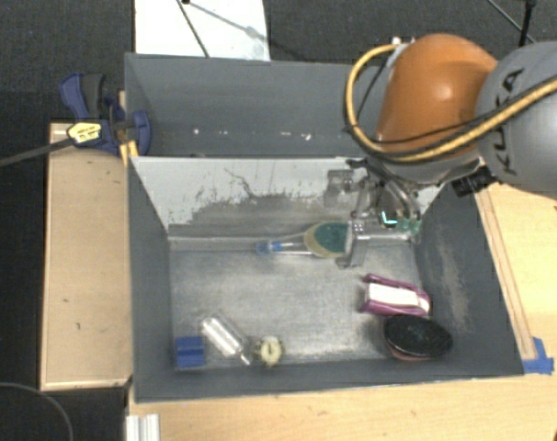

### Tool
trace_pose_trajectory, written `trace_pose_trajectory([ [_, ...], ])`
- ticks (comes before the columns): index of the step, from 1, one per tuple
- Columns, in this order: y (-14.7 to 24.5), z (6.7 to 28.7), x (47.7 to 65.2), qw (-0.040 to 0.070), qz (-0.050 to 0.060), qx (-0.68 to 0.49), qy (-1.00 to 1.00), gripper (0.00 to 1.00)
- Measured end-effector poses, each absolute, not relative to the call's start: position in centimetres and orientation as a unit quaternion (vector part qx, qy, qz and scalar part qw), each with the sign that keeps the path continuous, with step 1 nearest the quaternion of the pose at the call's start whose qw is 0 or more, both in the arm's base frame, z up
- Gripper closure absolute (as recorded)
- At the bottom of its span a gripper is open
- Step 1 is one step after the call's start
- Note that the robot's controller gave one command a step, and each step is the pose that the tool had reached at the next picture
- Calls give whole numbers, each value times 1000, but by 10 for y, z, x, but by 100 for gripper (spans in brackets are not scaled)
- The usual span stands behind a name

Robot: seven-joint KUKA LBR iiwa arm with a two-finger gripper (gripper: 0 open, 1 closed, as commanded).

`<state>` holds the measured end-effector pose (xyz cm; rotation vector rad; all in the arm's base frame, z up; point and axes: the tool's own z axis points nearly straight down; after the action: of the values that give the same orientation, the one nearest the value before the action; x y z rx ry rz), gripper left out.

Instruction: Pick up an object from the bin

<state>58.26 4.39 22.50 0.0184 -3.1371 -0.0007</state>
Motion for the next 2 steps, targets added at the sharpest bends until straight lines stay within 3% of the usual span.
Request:
trace_pose_trajectory([
  [1, -42, 110, 533, 3, 1, 69, -998, 0],
  [2, -113, 77, 511, -12, -7, 186, -983, 0],
])
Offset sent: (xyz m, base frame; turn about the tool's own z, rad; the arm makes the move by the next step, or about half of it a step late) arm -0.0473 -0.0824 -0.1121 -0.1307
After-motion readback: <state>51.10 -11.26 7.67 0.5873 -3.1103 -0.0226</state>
